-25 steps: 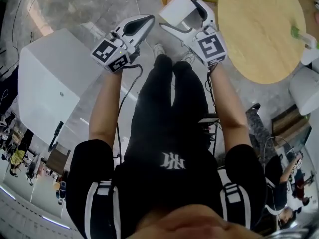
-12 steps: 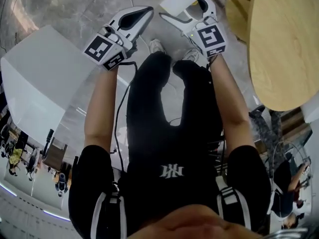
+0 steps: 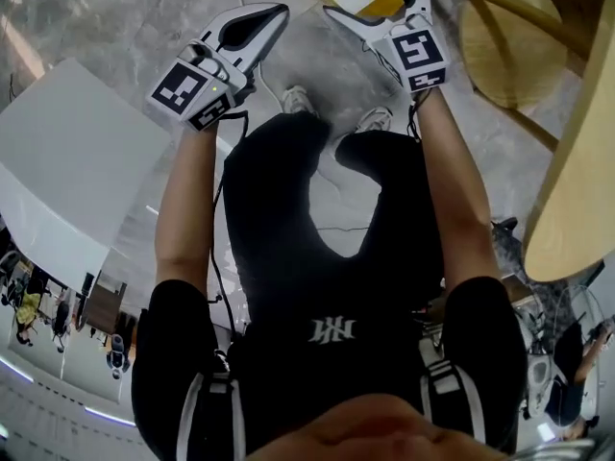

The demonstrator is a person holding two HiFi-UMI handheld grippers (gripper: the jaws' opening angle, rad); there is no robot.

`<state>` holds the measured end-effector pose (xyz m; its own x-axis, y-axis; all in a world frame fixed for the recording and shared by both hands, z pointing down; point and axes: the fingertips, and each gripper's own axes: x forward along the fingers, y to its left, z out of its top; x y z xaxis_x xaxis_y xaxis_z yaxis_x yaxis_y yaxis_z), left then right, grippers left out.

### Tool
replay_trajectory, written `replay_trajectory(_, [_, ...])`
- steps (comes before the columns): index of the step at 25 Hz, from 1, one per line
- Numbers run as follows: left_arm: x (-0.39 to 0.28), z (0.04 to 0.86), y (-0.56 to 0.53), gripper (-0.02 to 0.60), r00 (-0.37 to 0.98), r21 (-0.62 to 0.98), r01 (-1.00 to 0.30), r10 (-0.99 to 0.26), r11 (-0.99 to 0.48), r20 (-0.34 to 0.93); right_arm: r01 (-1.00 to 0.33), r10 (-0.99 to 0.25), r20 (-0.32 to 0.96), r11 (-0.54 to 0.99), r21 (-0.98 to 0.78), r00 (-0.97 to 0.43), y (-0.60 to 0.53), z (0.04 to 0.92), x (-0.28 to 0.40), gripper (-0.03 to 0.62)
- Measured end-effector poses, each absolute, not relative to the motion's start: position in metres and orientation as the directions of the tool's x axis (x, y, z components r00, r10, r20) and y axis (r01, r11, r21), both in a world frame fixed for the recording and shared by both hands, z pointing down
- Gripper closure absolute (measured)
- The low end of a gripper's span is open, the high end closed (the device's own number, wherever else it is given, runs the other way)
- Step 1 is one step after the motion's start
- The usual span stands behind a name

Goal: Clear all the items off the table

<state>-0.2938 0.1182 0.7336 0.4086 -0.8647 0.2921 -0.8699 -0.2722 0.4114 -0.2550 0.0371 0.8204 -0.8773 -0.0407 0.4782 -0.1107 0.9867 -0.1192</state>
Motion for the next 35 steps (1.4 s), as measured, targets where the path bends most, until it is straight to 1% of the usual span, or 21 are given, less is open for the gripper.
replay_trajectory(3, [-0.287,0.743,0.094,0.569,0.421,0.404,-0.868,-0.861,-0.290,0.286,-0.115,-0.040,0.497,0.986,-0.121,-0.867,0.014,0.841,-0.249,0.059])
replay_trajectory(8, [-0.282,0.755,0.091,0.569,0.429,0.389,-0.868,-0.860,-0.308,0.275,-0.134,-0.054,0.523,0.984,-0.116,-0.850,0.010,0.864,-0.243,0.057])
replay_trajectory(12, [-0.266,0.773,0.065,0.569,0.424,0.384,-0.871,-0.865,-0.307,0.268,-0.124,-0.043,0.534,0.986,-0.115,-0.844,-0.015,0.885,-0.228,0.056])
replay_trajectory(16, [-0.271,0.768,0.074,0.569,0.416,0.381,-0.875,-0.868,-0.299,0.273,-0.122,-0.033,0.532,0.984,-0.132,-0.846,-0.010,0.882,-0.236,0.045])
replay_trajectory(17, [-0.277,0.769,0.081,0.569,0.412,0.379,-0.877,-0.868,-0.295,0.277,-0.123,-0.032,0.526,0.983,-0.138,-0.850,-0.004,0.881,-0.241,0.023])
replay_trajectory(19, [-0.285,0.762,0.097,0.569,0.400,0.374,-0.883,-0.871,-0.283,0.286,-0.120,-0.024,0.516,0.981,-0.152,-0.856,0.012,0.875,-0.249,0.023])
replay_trajectory(21, [-0.288,0.737,0.110,0.569,0.389,0.367,-0.889,-0.873,-0.273,0.295,-0.116,-0.015,0.514,0.979,-0.165,-0.857,0.028,0.852,-0.250,0.025])
replay_trajectory(24, [-0.286,0.680,0.115,0.569,0.388,0.376,-0.887,-0.873,-0.268,0.295,-0.124,-0.012,0.512,0.975,-0.185,-0.859,0.041,0.795,-0.245,0.113])
replay_trajectory(26, [-0.287,0.646,0.124,0.569,0.394,0.380,-0.885,-0.868,-0.270,0.302,-0.143,-0.027,0.494,0.970,-0.199,-0.869,0.054,0.756,-0.244,0.216])
replay_trajectory(28, [-0.299,0.611,0.140,0.569,0.396,0.379,-0.885,-0.866,-0.271,0.305,-0.153,-0.039,0.465,0.966,-0.209,-0.884,0.079,0.713,-0.253,0.268])
replay_trajectory(29, [-0.308,0.590,0.147,0.569,0.396,0.380,-0.884,-0.867,-0.272,0.301,-0.154,-0.045,0.450,0.966,-0.209,-0.892,0.091,0.687,-0.260,0.309])
replay_trajectory(31, [-0.322,0.543,0.157,0.569,0.401,0.389,-0.879,-0.869,-0.276,0.289,-0.156,-0.055,0.422,0.965,-0.209,-0.905,0.112,0.627,-0.270,0.388])
replay_trajectory(33, [-0.321,0.489,0.162,0.569,0.417,0.408,-0.867,-0.865,-0.287,0.279,-0.164,-0.064,0.399,0.961,-0.222,-0.915,0.129,0.556,-0.263,0.480])
replay_trajectory(35, [-0.312,0.431,0.160,0.569,0.435,0.429,-0.852,-0.861,-0.300,0.262,-0.168,-0.072,0.372,0.958,-0.233,-0.925,0.138,0.482,-0.249,0.532])
